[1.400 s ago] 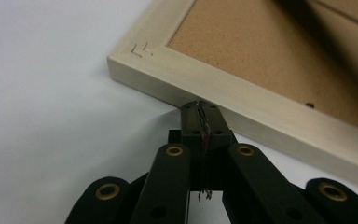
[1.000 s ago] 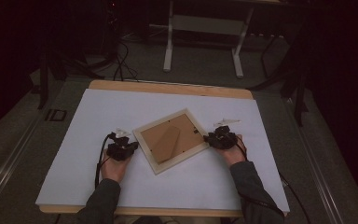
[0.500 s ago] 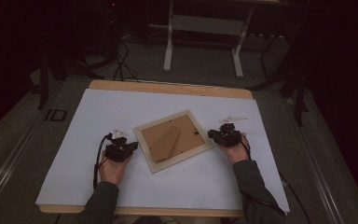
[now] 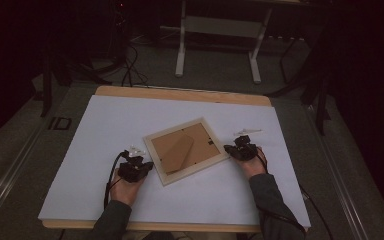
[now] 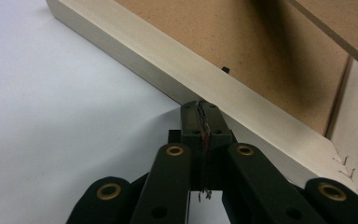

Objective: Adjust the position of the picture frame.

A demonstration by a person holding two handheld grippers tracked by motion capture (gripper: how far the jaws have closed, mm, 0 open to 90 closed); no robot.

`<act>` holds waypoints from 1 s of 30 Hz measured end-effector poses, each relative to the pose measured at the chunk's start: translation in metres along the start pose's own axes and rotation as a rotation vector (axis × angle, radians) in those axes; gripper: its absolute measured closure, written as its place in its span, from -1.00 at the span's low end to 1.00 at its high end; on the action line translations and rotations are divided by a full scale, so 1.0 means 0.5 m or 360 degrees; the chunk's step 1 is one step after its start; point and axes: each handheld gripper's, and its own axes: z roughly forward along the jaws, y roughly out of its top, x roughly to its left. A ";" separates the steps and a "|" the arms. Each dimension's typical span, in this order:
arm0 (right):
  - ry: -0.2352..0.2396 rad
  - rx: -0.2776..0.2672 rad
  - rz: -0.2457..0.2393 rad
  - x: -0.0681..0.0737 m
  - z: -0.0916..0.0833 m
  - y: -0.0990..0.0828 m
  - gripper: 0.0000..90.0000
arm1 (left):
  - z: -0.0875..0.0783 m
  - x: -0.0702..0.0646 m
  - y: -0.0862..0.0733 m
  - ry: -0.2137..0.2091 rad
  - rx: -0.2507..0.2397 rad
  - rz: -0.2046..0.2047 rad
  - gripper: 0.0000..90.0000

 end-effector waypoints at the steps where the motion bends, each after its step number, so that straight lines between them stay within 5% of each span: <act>1: -0.0010 0.0004 -0.0003 0.001 -0.001 -0.001 1.00 | 0.001 0.000 0.002 0.0008 0.0002 -0.0003 1.00; 11: -0.0026 -0.0006 0.0023 0.021 -0.026 -0.030 1.00 | 0.018 0.022 0.018 0.0005 -0.0028 -0.0108 1.00; 14: -0.0033 -0.0001 0.0012 0.028 -0.032 -0.037 1.00 | 0.024 0.024 0.031 0.0049 0.0000 -0.0072 1.00; 17: -0.0036 0.0004 0.0000 0.036 -0.039 -0.045 1.00 | 0.032 0.038 0.036 0.0015 -0.0032 -0.0129 1.00; 30: -0.0037 -0.0004 -0.0022 0.063 -0.047 -0.059 1.00 | 0.050 0.066 0.066 0.0037 -0.0074 -0.0104 1.00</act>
